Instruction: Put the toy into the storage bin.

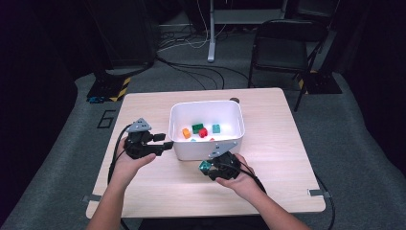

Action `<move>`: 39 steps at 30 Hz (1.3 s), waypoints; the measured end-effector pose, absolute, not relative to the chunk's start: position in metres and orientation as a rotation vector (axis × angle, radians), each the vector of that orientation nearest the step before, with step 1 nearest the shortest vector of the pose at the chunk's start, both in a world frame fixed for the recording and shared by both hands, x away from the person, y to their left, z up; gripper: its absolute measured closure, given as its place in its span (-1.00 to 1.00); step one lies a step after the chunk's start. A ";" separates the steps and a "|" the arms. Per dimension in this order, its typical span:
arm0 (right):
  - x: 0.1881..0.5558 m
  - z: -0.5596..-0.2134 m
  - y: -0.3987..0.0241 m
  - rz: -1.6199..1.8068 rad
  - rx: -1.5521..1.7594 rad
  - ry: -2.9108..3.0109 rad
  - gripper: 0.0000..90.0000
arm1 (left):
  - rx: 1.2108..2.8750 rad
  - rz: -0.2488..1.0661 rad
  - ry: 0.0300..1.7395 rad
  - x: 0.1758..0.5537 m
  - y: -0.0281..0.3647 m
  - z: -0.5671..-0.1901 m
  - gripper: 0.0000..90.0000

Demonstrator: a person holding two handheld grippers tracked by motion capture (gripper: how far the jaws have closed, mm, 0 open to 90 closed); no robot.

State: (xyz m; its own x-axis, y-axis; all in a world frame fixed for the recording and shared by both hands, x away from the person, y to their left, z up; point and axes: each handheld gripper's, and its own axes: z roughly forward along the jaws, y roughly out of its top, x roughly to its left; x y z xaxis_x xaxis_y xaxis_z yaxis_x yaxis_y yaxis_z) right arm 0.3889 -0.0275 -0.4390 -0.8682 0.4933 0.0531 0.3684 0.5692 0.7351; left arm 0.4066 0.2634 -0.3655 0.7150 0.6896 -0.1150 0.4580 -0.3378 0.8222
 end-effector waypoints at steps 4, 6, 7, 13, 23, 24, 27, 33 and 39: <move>0.389 -0.423 -0.028 1.195 0.712 2.657 0.30 | 1.978 0.309 0.882 0.408 0.266 -0.364 0.08; 0.389 -0.414 -0.028 1.206 0.717 2.666 0.30 | 1.978 0.305 0.881 0.409 0.267 -0.363 0.08; 0.389 -0.414 -0.028 1.206 0.717 2.666 0.30 | 1.978 0.305 0.881 0.409 0.267 -0.363 0.08; 0.391 -0.393 -0.032 1.208 0.706 2.659 0.30 | 1.963 0.315 0.891 0.410 0.270 -0.362 0.08; 0.402 -0.362 -0.034 1.227 0.694 2.633 0.30 | 1.962 0.316 0.889 0.408 0.272 -0.363 0.08; 0.402 -0.362 -0.034 1.227 0.694 2.633 0.30 | 1.960 0.316 0.887 0.408 0.272 -0.363 0.08; 0.414 -0.355 -0.035 1.227 0.714 2.608 0.30 | 1.962 0.312 0.885 0.407 0.271 -0.364 0.08; 0.431 -0.349 -0.038 1.219 0.765 2.596 0.30 | 1.966 0.306 0.886 0.408 0.273 -0.364 0.08; 0.450 -0.347 -0.037 1.192 0.816 2.561 0.30 | 1.953 0.306 0.892 0.408 0.275 -0.364 0.08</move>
State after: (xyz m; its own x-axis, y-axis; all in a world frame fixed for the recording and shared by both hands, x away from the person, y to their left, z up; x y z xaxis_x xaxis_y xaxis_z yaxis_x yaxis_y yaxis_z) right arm 0.4499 -0.0373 -0.3474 -0.8275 0.5594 0.0490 0.3976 0.5221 0.7545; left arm 0.4079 0.2750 -0.3638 0.7043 0.6956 -0.1415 0.4625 -0.2986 0.8348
